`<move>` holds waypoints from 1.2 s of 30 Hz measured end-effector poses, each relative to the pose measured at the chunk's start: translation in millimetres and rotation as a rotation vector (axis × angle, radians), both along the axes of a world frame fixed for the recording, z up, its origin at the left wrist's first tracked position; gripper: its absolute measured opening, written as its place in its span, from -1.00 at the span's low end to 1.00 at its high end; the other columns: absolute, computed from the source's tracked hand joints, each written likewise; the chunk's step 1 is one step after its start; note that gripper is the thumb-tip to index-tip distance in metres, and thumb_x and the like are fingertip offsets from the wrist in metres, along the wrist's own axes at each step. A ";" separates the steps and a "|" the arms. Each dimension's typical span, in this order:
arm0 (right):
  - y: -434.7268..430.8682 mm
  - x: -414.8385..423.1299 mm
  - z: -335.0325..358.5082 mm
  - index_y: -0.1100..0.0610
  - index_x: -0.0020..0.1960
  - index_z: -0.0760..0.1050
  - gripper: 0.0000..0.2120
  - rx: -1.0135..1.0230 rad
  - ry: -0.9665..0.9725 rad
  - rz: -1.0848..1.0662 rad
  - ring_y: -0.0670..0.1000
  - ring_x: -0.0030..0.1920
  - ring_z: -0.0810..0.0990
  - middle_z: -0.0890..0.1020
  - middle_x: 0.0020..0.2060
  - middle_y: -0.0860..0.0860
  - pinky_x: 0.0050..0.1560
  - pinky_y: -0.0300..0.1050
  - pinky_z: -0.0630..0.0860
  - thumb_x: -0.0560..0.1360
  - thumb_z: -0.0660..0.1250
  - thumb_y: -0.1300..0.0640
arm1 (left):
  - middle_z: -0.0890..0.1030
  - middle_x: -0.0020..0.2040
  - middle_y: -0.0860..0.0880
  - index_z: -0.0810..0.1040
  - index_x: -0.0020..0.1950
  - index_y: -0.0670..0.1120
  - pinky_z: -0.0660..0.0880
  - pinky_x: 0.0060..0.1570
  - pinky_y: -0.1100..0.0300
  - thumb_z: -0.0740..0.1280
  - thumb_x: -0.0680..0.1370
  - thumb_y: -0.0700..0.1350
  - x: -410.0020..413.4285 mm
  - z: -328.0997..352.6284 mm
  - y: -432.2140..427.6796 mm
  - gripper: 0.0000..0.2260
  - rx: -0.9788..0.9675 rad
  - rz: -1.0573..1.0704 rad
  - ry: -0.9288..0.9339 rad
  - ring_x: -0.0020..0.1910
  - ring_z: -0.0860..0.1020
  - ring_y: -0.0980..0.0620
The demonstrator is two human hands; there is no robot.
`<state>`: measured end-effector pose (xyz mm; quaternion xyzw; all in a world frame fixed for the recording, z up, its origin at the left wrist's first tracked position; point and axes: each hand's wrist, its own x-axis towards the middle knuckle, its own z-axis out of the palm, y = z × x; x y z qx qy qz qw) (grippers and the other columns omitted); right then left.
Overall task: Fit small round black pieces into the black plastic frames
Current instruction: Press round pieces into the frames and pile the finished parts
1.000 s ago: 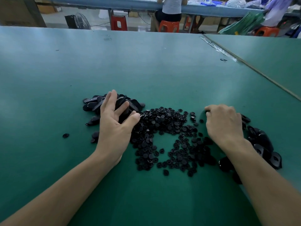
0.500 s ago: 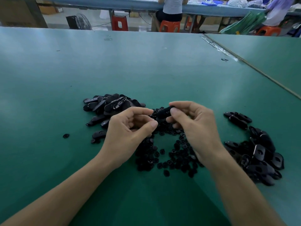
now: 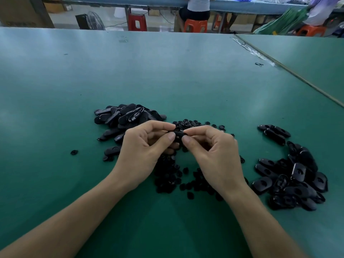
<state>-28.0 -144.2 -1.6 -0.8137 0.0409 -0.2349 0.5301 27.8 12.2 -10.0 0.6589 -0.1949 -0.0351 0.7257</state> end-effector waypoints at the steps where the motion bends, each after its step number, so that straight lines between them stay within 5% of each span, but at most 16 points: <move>1: -0.2 -0.5 -0.9 -0.03 -0.03 0.68 -0.91 -0.059 -0.007 -0.028 -0.22 -0.17 0.66 0.69 -0.27 -0.20 -0.14 -0.45 0.49 0.51 0.47 0.15 | 0.73 -0.17 -0.10 0.65 0.03 -0.12 0.62 -0.19 0.24 0.40 0.56 -0.31 0.6 -0.2 -0.1 -0.88 -0.007 0.009 0.001 -0.19 0.72 -0.04; 6: -5.4 -2.2 -2.2 0.01 0.14 0.66 -0.83 -0.478 0.056 -0.130 -0.09 -0.01 0.53 0.59 -0.11 -0.14 0.11 -0.12 0.52 0.56 0.40 0.09 | 0.72 -0.20 -0.12 0.65 -0.04 -0.13 0.62 -0.20 0.24 0.39 0.56 -0.34 1.8 -1.0 -0.5 -0.87 -0.089 0.068 0.031 -0.21 0.72 -0.04; 11: -0.5 -4.3 1.0 -0.07 0.14 0.65 -0.81 -0.614 0.236 -0.031 -0.10 0.10 0.45 0.54 -0.03 -0.13 0.11 -0.18 0.42 0.57 0.37 -0.05 | 0.71 -0.22 -0.11 0.63 -0.04 -0.18 0.63 -0.22 0.23 0.39 0.55 -0.37 1.8 0.5 -0.7 -0.89 -0.116 0.087 0.041 -0.23 0.72 -0.05; 23: 6.4 -3.0 4.1 0.04 0.01 0.53 -0.87 -0.519 0.175 -0.075 -0.06 -0.11 0.54 0.59 -0.14 -0.07 -0.07 -0.11 0.52 0.66 0.22 0.10 | 0.71 -0.20 -0.12 0.63 -0.02 -0.16 0.63 -0.22 0.23 0.39 0.55 -0.38 0.9 1.3 -0.3 -0.86 -0.088 0.104 0.048 -0.20 0.72 -0.07; 28: 7.3 -4.9 5.6 0.05 0.25 0.59 -0.78 -0.465 0.094 -0.108 -0.11 0.00 0.60 0.67 0.01 -0.06 0.07 -0.33 0.46 0.63 0.29 0.16 | 0.73 -0.17 -0.09 0.64 -0.04 -0.15 0.63 -0.20 0.23 0.42 0.52 -0.38 0.6 0.1 -0.3 -0.86 -0.042 0.098 0.028 -0.16 0.73 -0.08; 33: 8.2 -8.7 5.0 0.05 0.04 0.65 -0.90 -0.353 -0.041 -0.103 -0.21 -0.18 0.60 0.68 -0.17 -0.17 -0.12 -0.41 0.48 0.58 0.39 0.20 | 0.73 -0.17 -0.08 0.65 -0.05 -0.11 0.65 -0.18 0.18 0.44 0.52 -0.36 0.2 -1.5 1.3 -0.85 0.019 0.086 -0.002 -0.15 0.73 -0.09; 36: 10.4 -8.8 5.8 0.00 -0.01 0.68 -0.89 -0.286 -0.070 -0.071 -0.25 -0.09 0.58 0.63 -0.13 -0.20 -0.07 -0.48 0.43 0.53 0.45 0.19 | 0.73 -0.19 -0.08 0.65 -0.06 -0.10 0.65 -0.18 0.17 0.46 0.51 -0.36 -0.7 -1.5 1.1 -0.84 0.052 0.070 -0.023 -0.17 0.73 -0.06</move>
